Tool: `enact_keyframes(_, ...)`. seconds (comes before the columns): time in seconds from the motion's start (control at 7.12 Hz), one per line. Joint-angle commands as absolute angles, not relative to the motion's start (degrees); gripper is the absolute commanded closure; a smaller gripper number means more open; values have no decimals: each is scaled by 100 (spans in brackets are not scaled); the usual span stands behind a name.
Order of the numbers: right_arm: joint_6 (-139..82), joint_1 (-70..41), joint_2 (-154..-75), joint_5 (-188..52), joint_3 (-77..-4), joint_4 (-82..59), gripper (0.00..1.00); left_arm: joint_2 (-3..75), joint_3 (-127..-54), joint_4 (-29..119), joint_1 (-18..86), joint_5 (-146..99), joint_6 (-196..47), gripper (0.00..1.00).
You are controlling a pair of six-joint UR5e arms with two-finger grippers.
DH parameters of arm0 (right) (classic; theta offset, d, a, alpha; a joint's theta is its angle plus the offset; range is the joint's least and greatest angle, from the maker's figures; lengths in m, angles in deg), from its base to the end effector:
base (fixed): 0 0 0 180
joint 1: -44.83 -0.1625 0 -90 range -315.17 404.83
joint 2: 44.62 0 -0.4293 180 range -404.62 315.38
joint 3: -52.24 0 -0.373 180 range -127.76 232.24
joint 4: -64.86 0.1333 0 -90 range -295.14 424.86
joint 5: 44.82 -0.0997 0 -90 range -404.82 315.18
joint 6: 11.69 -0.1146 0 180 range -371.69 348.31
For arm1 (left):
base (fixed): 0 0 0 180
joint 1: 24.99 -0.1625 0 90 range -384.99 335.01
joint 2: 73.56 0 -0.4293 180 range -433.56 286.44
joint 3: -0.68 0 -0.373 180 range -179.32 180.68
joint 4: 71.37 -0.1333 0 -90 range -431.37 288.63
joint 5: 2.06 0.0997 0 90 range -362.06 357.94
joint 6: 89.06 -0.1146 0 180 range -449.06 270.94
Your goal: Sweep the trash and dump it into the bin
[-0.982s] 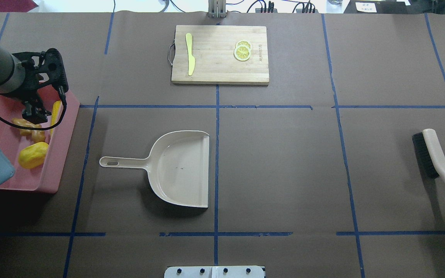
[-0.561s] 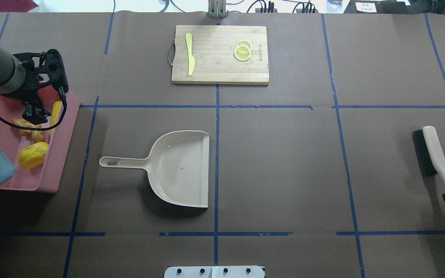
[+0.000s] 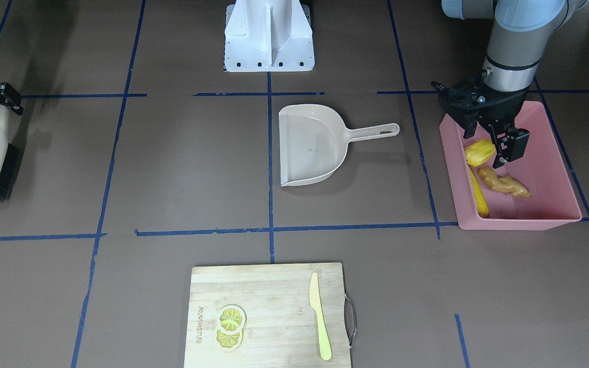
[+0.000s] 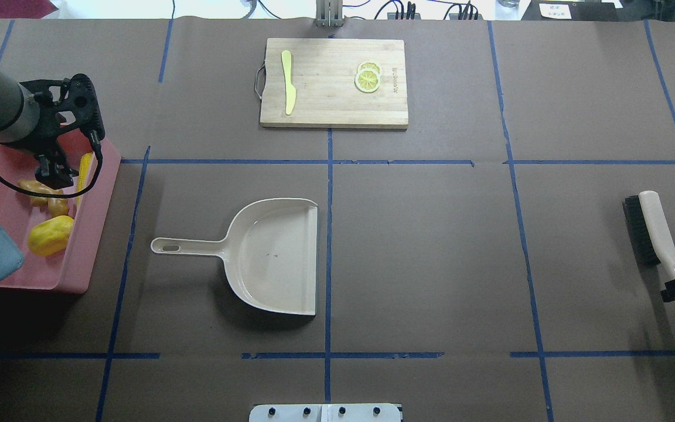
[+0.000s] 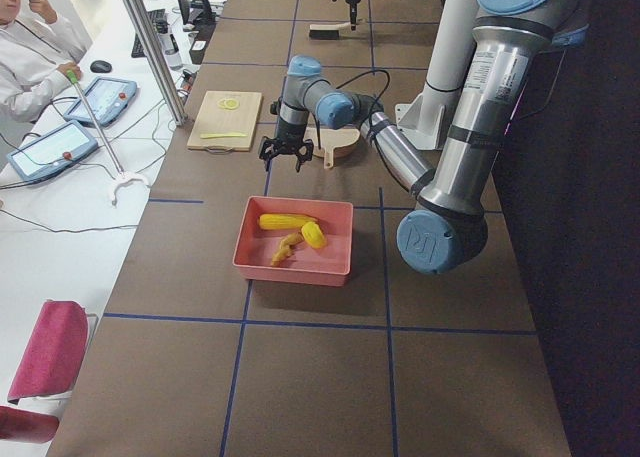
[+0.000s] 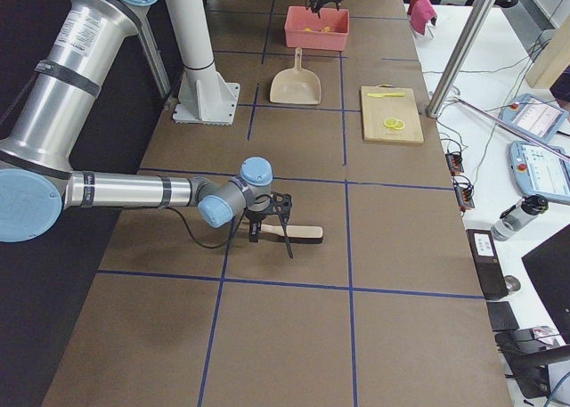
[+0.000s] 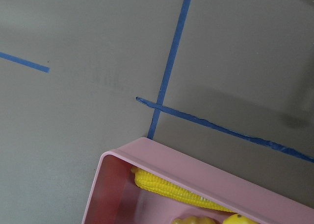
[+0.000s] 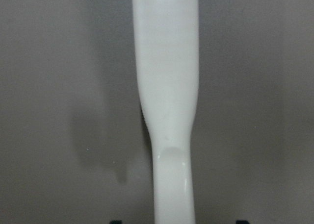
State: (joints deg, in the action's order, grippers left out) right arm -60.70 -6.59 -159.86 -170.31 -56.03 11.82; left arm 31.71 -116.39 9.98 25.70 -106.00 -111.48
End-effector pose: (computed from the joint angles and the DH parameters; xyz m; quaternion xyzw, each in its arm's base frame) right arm -0.1475 -0.2919 0.6271 -0.0259 -0.3831 0.0051 0.9234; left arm 0.2562 -0.4797 0.3627 0.2675 0.1571 0.5176 0.7974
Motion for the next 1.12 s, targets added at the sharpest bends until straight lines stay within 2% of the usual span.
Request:
enact_keyframes(0.0,-5987,-1550,-16046,-17381,-5955,1195,0,3008,-11613,879,3061,-10812,-11121,3)
enact_keyframes(0.28,-4396,-2789,-15994,-18069,-5702,628,0,2638,-10687,817,4542,-12187,-11103,3)
enact_keyframes(0.56,-2663,-3713,-15487,-18070,-5737,-1064,0,2515,-9737,817,5976,-13094,-11112,1)
enact_keyframes(0.7,-1550,-4065,-15101,-18009,-5728,-2204,0,2505,-9166,817,6444,-13787,-11095,1)
enact_keyframes(0.98,-244,-4638,-14258,-17616,-5684,-3921,0,2426,-9012,843,6554,-13820,-9971,0)
